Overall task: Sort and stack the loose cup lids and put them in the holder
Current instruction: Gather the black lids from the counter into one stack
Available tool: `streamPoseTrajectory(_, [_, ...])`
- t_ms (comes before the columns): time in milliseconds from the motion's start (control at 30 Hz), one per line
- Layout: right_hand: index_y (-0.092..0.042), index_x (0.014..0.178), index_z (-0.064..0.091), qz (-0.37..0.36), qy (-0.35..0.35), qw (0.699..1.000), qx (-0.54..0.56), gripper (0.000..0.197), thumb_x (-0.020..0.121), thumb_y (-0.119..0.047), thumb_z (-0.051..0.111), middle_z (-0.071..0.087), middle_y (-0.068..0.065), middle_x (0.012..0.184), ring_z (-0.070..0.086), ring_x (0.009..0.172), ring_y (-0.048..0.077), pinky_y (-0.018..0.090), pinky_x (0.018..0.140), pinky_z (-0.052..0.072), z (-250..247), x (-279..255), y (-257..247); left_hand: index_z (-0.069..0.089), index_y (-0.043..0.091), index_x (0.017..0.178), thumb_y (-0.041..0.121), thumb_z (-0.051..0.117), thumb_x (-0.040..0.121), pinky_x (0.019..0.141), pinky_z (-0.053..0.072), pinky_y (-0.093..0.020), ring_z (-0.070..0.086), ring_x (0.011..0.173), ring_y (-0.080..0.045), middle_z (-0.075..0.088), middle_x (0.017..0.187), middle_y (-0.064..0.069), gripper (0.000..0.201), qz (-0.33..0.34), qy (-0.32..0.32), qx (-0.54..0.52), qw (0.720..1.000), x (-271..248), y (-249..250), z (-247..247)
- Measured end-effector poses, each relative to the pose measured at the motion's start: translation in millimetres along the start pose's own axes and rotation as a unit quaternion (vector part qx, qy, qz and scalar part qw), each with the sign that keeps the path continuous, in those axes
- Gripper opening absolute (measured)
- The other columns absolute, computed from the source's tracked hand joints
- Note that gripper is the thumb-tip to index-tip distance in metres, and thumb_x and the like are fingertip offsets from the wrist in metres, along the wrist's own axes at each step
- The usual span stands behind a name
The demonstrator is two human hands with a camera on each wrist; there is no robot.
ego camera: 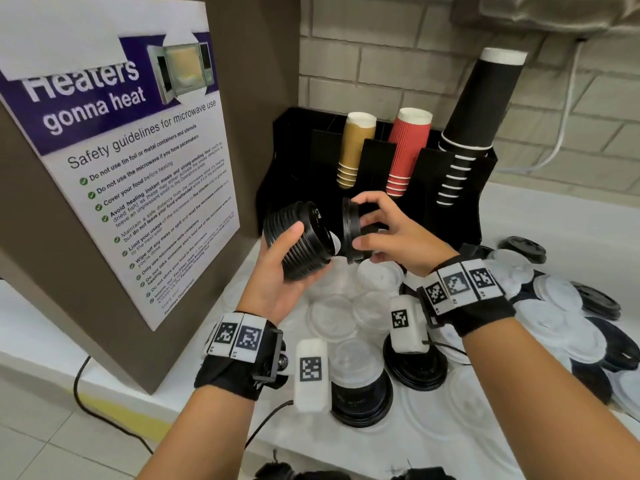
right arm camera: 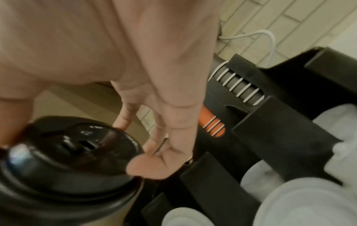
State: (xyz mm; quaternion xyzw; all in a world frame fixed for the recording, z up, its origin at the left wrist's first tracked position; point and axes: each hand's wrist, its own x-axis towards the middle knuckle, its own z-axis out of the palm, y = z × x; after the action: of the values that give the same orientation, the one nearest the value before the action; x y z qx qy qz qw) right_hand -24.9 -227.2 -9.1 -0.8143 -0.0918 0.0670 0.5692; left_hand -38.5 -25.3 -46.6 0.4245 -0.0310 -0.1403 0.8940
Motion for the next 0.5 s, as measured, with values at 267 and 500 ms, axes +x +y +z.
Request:
streamPoseTrajectory(267, [-0.039,0.128,0.046,-0.072,-0.039,0.996,-0.017,0.06,0.082,-0.009,0.071,0.055,0.004,0.114,0.064,0.082,0.012,0.024,0.071,0.052,16.1,-7.1,-21.8,0.035,0.013,0.146,0.03,0.063,0.077,0.084,0.057,-0.041,0.057,0.122,-0.035,0.052,0.14,-0.019,0.076,-0.009,-0.017,0.031,0.999,-1.6,1.1,3.2])
streamPoseTrajectory(500, [-0.038,0.13,0.047,-0.095,-0.051,0.992,-0.071,0.065,0.078,-0.011,0.075,0.057,-0.005,0.11,0.064,0.093,0.017,0.031,0.082,0.056,19.9,-6.4,-28.0,0.035,0.013,0.146,0.032,0.061,0.079,0.089,0.055,-0.044,0.055,0.125,-0.034,0.052,0.141,-0.019,0.075,-0.017,-0.023,-0.001,1.0,-0.4,-0.4,2.6])
